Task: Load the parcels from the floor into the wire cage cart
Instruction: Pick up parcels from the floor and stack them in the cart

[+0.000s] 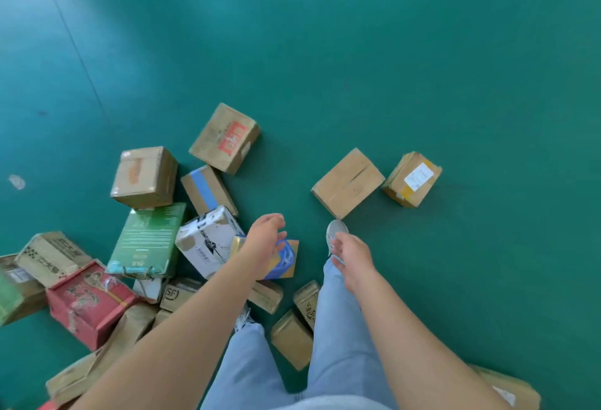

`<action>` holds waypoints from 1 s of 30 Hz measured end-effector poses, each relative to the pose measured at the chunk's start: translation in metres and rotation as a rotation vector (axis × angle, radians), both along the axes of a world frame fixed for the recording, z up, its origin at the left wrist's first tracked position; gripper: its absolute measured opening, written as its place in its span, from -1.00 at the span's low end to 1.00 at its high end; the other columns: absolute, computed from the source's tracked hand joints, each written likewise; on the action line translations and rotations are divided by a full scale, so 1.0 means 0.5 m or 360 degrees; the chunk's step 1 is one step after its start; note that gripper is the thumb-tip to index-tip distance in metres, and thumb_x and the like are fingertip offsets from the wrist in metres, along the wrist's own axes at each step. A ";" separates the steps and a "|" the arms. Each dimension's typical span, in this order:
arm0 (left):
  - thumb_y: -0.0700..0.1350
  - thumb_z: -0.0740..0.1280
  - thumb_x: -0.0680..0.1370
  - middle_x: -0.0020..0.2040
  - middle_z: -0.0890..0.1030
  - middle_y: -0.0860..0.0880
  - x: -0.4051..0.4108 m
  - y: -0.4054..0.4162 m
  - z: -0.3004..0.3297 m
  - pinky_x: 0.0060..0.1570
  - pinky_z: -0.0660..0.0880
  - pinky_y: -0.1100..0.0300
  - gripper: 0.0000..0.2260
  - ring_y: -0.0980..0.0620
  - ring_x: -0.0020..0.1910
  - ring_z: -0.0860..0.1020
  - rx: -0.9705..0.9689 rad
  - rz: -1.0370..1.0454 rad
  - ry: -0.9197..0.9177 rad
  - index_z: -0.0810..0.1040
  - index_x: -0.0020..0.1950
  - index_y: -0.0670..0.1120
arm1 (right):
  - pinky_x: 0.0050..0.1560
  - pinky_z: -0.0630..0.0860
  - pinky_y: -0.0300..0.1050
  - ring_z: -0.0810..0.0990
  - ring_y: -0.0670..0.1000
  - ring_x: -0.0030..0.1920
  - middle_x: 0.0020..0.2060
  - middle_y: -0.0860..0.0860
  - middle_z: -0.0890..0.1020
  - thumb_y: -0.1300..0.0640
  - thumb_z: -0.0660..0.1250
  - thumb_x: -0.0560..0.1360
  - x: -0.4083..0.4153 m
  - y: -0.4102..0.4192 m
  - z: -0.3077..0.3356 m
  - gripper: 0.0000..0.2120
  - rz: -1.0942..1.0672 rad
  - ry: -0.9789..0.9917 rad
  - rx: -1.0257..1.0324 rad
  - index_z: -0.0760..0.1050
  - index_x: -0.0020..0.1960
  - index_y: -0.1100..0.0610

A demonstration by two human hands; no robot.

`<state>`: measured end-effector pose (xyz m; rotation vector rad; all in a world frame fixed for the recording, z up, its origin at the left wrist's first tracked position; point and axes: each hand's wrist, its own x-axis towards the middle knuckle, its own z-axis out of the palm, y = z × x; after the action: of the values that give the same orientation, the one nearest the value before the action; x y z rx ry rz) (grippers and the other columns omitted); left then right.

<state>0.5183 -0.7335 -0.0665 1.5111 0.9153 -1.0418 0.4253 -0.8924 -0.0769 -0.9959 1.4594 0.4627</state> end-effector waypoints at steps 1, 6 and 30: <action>-0.10 0.26 0.70 0.25 0.57 -0.04 0.020 -0.037 -0.035 0.09 0.59 0.05 -0.85 -0.02 0.17 0.59 0.0014 -0.0025 0.0013 0.53 0.25 -0.04 | 0.10 0.57 -0.02 0.54 0.01 -0.09 -0.09 0.05 0.59 0.13 0.29 0.62 0.018 -0.036 -0.042 -0.90 0.0013 0.0038 -0.0002 0.56 -0.02 0.11; -0.10 0.25 0.69 0.20 0.56 -0.03 0.099 -0.207 -0.313 0.14 0.54 0.08 -0.88 -0.02 0.13 0.57 0.0027 -0.0208 0.0090 0.52 0.20 -0.01 | -0.20 0.35 -0.05 0.36 0.05 -0.22 -0.19 0.09 0.46 0.23 0.24 0.54 0.086 -0.196 -0.322 -0.81 0.0176 0.0184 0.0053 0.54 0.09 0.30; -0.05 0.18 0.58 0.48 0.34 -0.08 0.112 -0.332 -1.109 0.11 0.52 -0.05 -0.48 -0.24 0.31 0.49 0.0396 -0.1143 -0.0194 0.25 0.56 0.02 | 0.36 0.52 0.12 0.47 0.12 0.37 0.32 0.00 0.39 -0.05 0.33 0.63 0.063 -0.275 -1.043 -0.50 0.0028 0.0355 0.0217 0.30 0.51 -0.02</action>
<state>0.5744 -0.8995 -0.6212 2.1676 0.4161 -1.3455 0.4568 -1.0301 -0.5986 -0.8700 1.5951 0.6945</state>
